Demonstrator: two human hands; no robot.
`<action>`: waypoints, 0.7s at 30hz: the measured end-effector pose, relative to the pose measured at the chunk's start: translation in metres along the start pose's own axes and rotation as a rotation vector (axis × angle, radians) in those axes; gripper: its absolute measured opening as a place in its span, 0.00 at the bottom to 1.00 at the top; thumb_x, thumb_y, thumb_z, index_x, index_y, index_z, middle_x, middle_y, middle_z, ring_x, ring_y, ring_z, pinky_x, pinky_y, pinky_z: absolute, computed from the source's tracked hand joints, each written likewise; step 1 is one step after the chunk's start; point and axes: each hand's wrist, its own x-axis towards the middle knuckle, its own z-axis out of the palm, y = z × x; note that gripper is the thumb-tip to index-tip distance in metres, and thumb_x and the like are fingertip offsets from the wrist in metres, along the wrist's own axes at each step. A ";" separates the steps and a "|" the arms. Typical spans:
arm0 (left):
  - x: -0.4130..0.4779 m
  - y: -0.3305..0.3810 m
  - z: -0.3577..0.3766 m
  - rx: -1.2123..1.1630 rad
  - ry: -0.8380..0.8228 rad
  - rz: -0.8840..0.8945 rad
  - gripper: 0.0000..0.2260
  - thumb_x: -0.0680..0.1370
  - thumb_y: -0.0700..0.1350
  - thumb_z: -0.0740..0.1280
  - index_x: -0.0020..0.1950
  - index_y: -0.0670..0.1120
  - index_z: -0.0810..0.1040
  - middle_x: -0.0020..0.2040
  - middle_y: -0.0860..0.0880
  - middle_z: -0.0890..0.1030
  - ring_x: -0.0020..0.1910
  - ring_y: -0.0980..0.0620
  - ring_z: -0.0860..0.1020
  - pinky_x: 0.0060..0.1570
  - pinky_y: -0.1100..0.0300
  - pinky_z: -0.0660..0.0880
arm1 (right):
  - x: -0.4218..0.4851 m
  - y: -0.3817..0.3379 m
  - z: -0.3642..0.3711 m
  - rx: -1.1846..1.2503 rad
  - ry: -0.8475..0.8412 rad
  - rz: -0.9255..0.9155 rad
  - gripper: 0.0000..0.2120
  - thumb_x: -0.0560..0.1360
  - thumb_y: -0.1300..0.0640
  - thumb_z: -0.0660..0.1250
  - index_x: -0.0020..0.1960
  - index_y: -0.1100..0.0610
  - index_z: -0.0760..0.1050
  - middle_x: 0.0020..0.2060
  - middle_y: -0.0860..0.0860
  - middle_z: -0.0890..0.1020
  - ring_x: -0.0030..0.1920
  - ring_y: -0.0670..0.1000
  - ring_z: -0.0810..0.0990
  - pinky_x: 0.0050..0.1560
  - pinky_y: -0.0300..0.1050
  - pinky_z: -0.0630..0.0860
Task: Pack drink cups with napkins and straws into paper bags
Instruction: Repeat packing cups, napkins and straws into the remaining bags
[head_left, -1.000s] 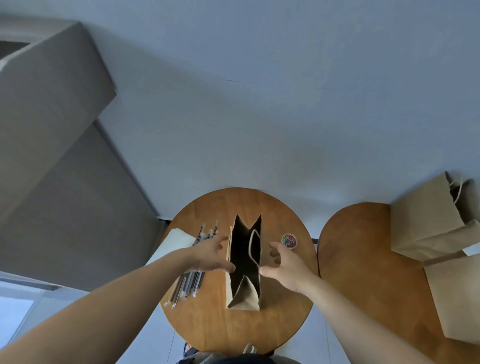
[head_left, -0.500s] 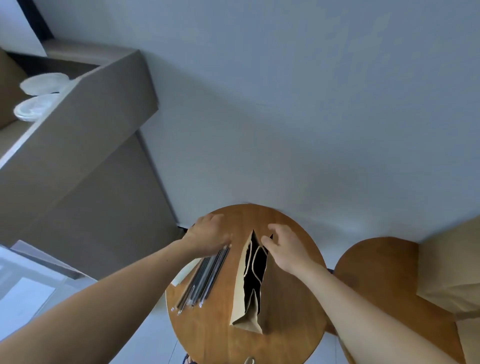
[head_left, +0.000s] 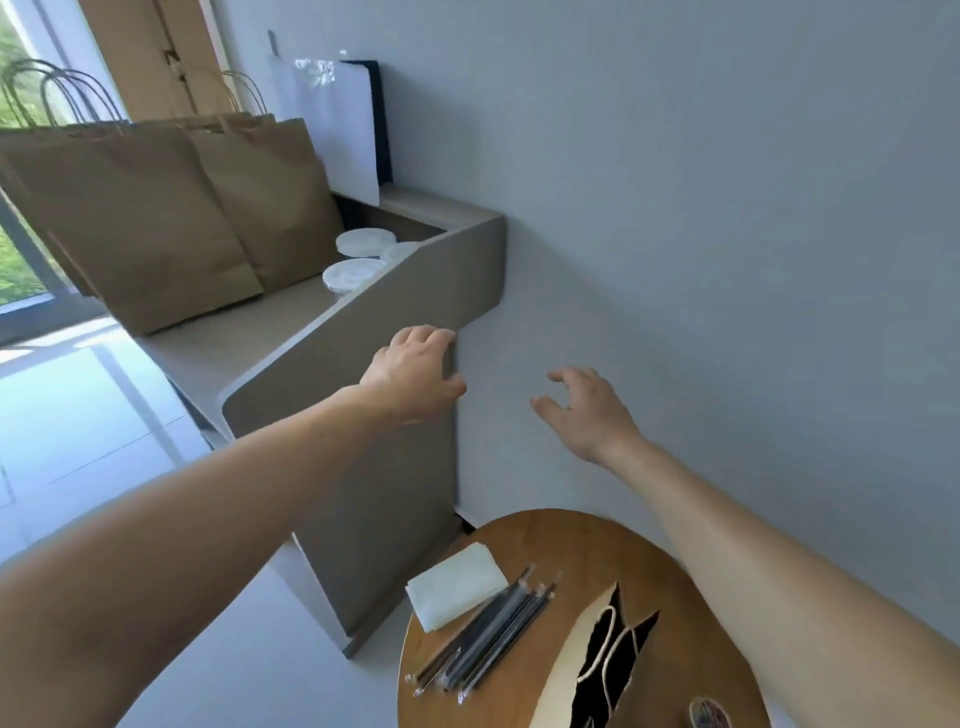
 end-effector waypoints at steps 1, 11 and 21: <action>0.004 -0.008 -0.012 -0.007 0.030 -0.009 0.28 0.79 0.53 0.63 0.77 0.48 0.62 0.76 0.47 0.63 0.76 0.46 0.58 0.72 0.47 0.60 | 0.010 -0.014 -0.004 -0.010 0.019 -0.023 0.26 0.79 0.44 0.63 0.72 0.57 0.68 0.70 0.54 0.70 0.69 0.55 0.69 0.68 0.50 0.66; 0.059 -0.112 -0.098 -0.040 0.213 -0.050 0.28 0.79 0.53 0.63 0.77 0.48 0.63 0.77 0.49 0.64 0.77 0.48 0.56 0.71 0.47 0.62 | 0.111 -0.148 -0.013 -0.059 0.129 -0.217 0.25 0.78 0.45 0.64 0.71 0.56 0.69 0.69 0.53 0.71 0.69 0.54 0.69 0.68 0.50 0.67; 0.108 -0.222 -0.093 -0.042 0.124 -0.109 0.30 0.78 0.56 0.65 0.77 0.49 0.62 0.77 0.47 0.63 0.76 0.46 0.58 0.71 0.47 0.63 | 0.201 -0.242 0.039 -0.329 -0.059 -0.248 0.31 0.72 0.39 0.67 0.70 0.53 0.70 0.67 0.52 0.73 0.66 0.54 0.73 0.62 0.53 0.72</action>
